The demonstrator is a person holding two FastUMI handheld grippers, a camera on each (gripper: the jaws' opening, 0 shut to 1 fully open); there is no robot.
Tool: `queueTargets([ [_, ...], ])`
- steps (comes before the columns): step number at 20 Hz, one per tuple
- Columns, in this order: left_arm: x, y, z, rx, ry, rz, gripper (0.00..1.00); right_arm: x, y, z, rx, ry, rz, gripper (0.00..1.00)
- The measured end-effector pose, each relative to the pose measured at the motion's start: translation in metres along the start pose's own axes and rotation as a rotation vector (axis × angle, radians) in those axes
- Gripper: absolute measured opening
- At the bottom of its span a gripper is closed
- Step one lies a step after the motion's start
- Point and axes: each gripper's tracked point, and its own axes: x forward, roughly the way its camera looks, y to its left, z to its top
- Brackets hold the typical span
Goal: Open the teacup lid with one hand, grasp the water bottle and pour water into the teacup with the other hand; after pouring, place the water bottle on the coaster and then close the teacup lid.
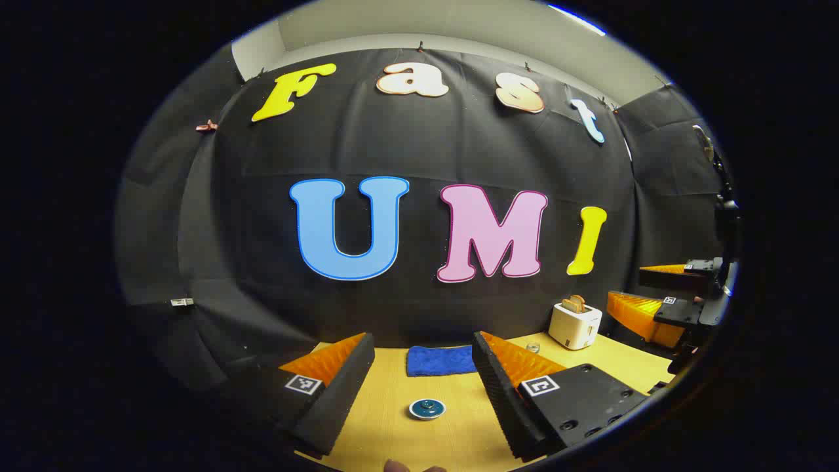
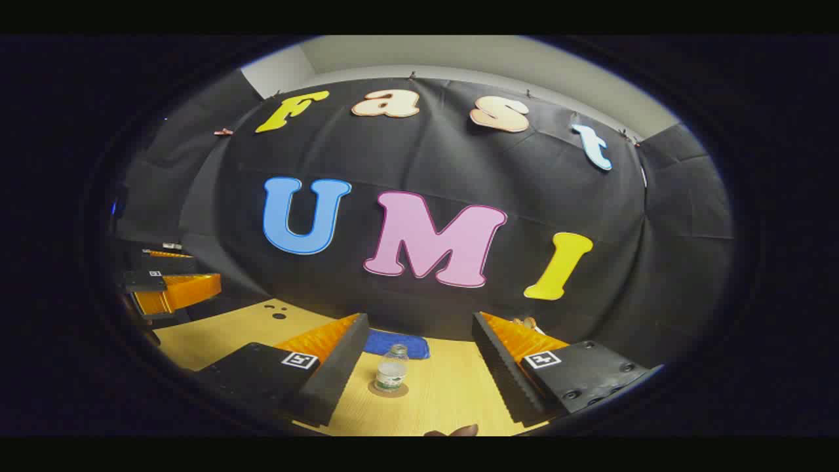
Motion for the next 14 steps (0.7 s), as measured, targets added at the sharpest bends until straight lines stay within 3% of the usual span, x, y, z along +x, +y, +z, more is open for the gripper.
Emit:
queueTargets([
  [14, -0.001, -0.013, 0.003, 0.024, 0.000, -0.036, 0.95, 0.000, 0.012, -0.001, -0.001, -0.002, 0.034, 0.98],
])
